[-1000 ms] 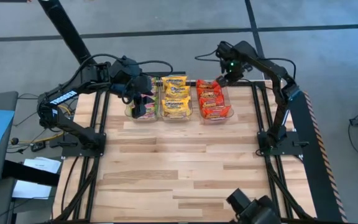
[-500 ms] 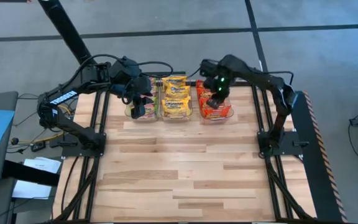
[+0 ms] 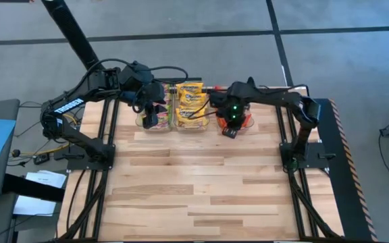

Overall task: Sort Maruchan noodles
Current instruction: Adjust the transparent bins, then return to Home Position

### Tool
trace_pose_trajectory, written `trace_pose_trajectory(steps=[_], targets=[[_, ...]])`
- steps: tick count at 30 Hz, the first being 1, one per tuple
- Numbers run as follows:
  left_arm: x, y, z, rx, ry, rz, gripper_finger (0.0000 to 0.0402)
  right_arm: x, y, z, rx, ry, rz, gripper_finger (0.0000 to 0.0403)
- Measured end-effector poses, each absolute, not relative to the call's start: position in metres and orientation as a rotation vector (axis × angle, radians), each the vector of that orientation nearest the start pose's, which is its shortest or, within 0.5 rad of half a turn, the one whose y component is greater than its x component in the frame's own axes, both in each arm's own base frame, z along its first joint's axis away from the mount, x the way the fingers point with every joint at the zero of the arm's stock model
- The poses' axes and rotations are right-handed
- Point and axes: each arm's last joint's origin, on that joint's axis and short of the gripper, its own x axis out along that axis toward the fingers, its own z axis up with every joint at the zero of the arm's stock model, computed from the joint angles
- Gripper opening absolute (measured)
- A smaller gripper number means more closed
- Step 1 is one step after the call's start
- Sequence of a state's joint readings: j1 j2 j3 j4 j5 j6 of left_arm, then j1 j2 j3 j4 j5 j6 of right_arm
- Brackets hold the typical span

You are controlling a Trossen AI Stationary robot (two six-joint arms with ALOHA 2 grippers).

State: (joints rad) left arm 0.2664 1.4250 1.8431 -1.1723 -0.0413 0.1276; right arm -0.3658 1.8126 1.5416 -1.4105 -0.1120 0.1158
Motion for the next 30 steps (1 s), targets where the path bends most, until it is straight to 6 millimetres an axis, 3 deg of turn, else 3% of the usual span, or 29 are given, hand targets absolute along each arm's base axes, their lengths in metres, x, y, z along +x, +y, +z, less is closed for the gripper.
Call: trace_pose_trajectory(steps=[10,23,26,30], targets=[[0.243,0.068,0.453,0.039,0.761,0.244,0.0122,0.307,-0.121,0.241,0.511,1.559,-0.313,0.0070],[0.242,0.067,0.452,0.041,0.782,0.240,0.0122,0.313,-0.128,0.236,0.540,1.500,-0.330,0.0070],[0.242,0.067,0.452,0.040,0.782,0.240,0.0122,0.310,-0.126,0.246,0.532,1.480,-0.325,0.0070],[0.238,0.066,0.454,0.007,0.768,0.237,0.0122,0.307,-0.121,0.275,0.477,1.391,-0.299,0.0070]])
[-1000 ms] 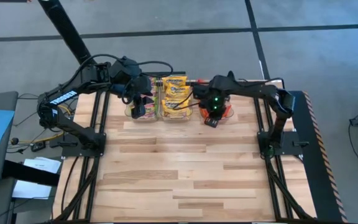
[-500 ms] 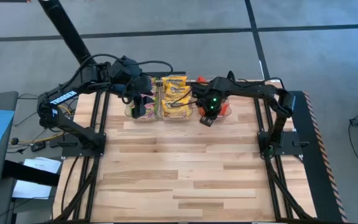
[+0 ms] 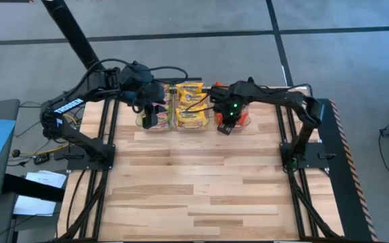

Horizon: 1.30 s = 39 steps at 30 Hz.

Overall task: Sort Maruchan noodles
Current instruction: Return to Home Position

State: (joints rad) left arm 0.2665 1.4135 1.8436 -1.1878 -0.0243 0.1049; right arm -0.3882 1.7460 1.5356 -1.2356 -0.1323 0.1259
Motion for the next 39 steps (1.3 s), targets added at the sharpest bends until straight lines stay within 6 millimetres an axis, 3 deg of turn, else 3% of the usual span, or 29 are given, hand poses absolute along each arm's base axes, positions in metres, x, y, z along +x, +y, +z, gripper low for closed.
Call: trace_pose_trajectory(steps=[8,15,30,39], targets=[[0.233,0.054,0.459,-0.060,0.681,0.156,0.0122,0.309,-0.121,0.341,0.308,0.893,-0.247,0.0070],[0.217,0.038,0.435,-0.091,0.558,0.130,0.0122,0.298,-0.116,0.377,0.166,0.680,-0.208,0.0070],[0.142,0.017,0.332,-0.165,0.186,0.109,0.0122,0.295,-0.118,0.375,0.292,0.684,-0.260,0.0070],[0.098,0.010,0.274,-0.229,0.045,0.139,0.0122,0.303,-0.117,0.384,0.397,0.561,-0.288,0.0070]])
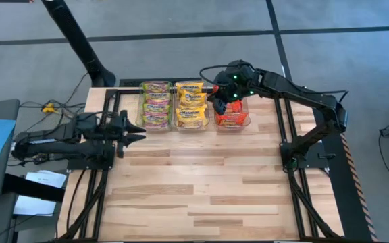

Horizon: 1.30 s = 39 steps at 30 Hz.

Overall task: Sort Maruchan noodles
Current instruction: Return to Home Position

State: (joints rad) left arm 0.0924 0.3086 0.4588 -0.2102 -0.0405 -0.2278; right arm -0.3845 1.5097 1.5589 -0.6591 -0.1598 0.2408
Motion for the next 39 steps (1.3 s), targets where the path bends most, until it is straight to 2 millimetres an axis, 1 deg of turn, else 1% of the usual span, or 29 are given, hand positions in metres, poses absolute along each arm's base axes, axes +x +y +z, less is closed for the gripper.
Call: trace_pose_trajectory(steps=[4,8,11,14,17,20,22,24,27,29,32,34,36,39], targets=[[0.085,0.009,0.255,-0.228,0.002,0.141,0.0122,0.307,-0.111,0.387,0.436,0.527,-0.278,0.0070],[0.078,0.008,0.238,-0.210,-0.030,0.131,0.0122,0.312,-0.101,0.389,0.474,0.502,-0.257,0.0070],[0.077,0.008,0.222,-0.195,-0.038,0.127,0.0122,0.316,-0.091,0.390,0.516,0.486,-0.236,0.0070],[0.083,0.008,0.210,-0.195,-0.039,0.109,0.0122,0.318,-0.081,0.394,0.536,0.480,-0.209,0.0070],[0.088,0.007,0.205,-0.188,-0.052,0.065,0.0122,0.319,-0.070,0.408,0.518,0.441,-0.167,0.0070],[0.089,0.008,0.197,-0.191,-0.029,0.071,0.0122,0.320,-0.060,0.419,0.450,0.419,-0.120,0.0070],[0.089,0.008,0.194,-0.192,-0.031,0.072,0.0122,0.316,-0.055,0.430,0.401,0.393,-0.092,0.0070],[0.091,0.008,0.187,-0.210,-0.021,0.073,0.0122,0.306,-0.049,0.444,0.357,0.348,-0.066,0.0070],[0.094,0.008,0.175,-0.257,-0.005,0.073,0.0122,0.283,-0.042,0.460,0.308,0.318,-0.052,0.0070],[0.096,0.008,0.171,-0.278,-0.012,0.073,0.0122,0.265,-0.038,0.468,0.274,0.316,-0.090,0.0070],[0.096,0.009,0.171,-0.279,-0.019,0.090,0.0122,0.231,-0.030,0.478,0.198,0.324,-0.182,0.0070],[0.096,0.009,0.171,-0.278,-0.022,0.109,0.0122,0.206,-0.025,0.485,0.174,0.324,-0.226,0.0070],[0.096,0.010,0.170,-0.297,-0.021,0.123,0.0122,0.186,-0.019,0.490,0.162,0.291,-0.221,0.0070],[0.096,0.010,0.170,-0.332,-0.017,0.123,0.0122,0.159,-0.012,0.488,0.127,0.260,-0.195,0.0070]])
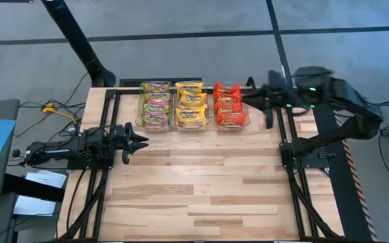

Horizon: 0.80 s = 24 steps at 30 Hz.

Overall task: Sort Maruchan noodles
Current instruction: Return to Home Position

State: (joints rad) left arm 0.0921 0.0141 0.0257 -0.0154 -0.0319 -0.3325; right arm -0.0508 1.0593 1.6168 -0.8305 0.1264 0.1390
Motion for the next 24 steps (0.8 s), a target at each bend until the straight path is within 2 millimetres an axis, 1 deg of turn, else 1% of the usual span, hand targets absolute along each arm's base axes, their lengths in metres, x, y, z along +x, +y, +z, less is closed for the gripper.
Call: trace_pose_trajectory(steps=[2,4,7,9,13,15,19,24], targets=[[0.096,0.010,0.170,-0.328,-0.017,0.124,0.0122,0.143,-0.008,0.480,0.111,0.255,-0.203,0.0070],[0.096,0.010,0.170,-0.289,-0.014,0.124,0.0122,0.128,-0.006,0.466,0.103,0.251,-0.234,0.0070],[0.097,0.010,0.170,-0.222,-0.009,0.125,0.0122,0.114,-0.005,0.435,0.141,0.215,-0.255,0.0070],[0.097,0.010,0.170,-0.191,-0.007,0.125,0.0122,0.107,-0.004,0.414,0.169,0.157,-0.246,0.0070],[0.097,0.010,0.170,-0.176,-0.006,0.127,0.0122,0.104,-0.002,0.370,0.210,0.035,-0.220,0.0070],[0.096,0.010,0.170,-0.177,-0.007,0.130,0.0122,0.103,-0.002,0.348,0.217,0.015,-0.216,0.0070],[0.096,0.010,0.170,-0.177,-0.007,0.131,0.0122,0.104,-0.001,0.304,0.286,0.018,-0.184,0.0070],[0.096,0.010,0.170,-0.177,-0.007,0.132,0.0122,0.110,0.003,0.265,0.320,-0.052,-0.048,0.0070]])
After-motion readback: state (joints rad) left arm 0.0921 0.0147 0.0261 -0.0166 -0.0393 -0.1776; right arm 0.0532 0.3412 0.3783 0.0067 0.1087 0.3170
